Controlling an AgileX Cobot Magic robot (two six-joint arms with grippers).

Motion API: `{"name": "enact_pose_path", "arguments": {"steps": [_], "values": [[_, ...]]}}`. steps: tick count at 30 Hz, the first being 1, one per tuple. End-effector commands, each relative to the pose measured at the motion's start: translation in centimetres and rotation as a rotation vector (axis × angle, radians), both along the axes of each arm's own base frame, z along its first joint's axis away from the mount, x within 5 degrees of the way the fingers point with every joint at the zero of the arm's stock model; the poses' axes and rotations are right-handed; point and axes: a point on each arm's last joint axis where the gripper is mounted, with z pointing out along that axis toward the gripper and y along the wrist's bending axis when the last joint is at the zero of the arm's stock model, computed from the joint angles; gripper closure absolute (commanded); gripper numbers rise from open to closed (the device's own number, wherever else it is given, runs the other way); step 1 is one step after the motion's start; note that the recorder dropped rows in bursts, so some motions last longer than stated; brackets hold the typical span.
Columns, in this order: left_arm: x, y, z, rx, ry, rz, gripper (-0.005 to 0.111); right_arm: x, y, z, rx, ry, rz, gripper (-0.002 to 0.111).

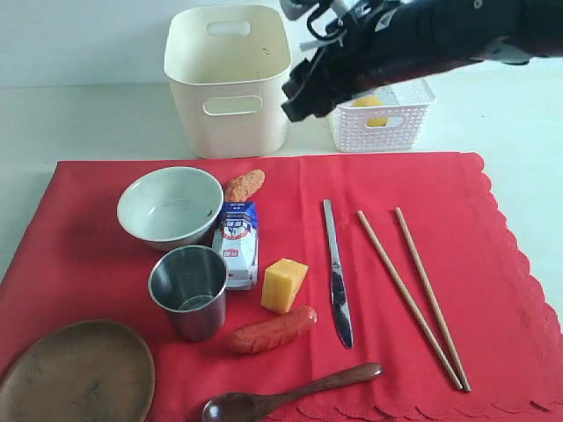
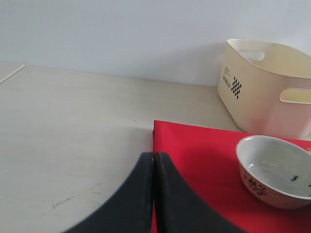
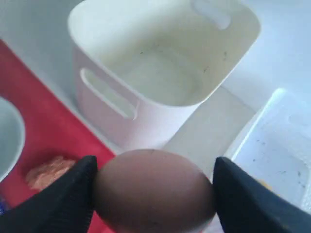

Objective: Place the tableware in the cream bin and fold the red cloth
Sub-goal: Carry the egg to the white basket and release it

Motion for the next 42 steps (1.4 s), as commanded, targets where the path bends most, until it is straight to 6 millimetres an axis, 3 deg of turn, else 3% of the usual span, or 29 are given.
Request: {"name": "enact_pose_path", "arguments": {"steps": [1, 12, 22, 26, 33, 42], "values": [[0.0, 0.0, 0.1, 0.007, -0.01, 0.001, 0.104, 4.4, -1.3, 0.5, 0.028, -0.054, -0.086, 0.108], [0.0, 0.0, 0.1, 0.007, -0.01, 0.001, 0.104, 11.4, -4.6, -3.5, 0.031, -0.083, -0.235, 0.108], [0.0, 0.0, 0.1, 0.007, -0.01, 0.001, 0.104, 13.3, -5.5, -7.3, 0.023, -0.107, -0.294, 0.108], [0.0, 0.0, 0.1, 0.007, -0.01, 0.001, 0.104, 13.4, -5.5, -8.3, 0.038, -0.08, -0.313, 0.095], [0.0, 0.0, 0.1, 0.007, -0.01, 0.001, 0.104, 13.5, -5.6, -8.9, 0.091, -0.043, -0.361, 0.061], [0.0, 0.0, 0.1, 0.007, -0.01, 0.001, 0.104, 13.4, -5.6, -8.9, 0.137, -0.02, -0.399, 0.049]]}}
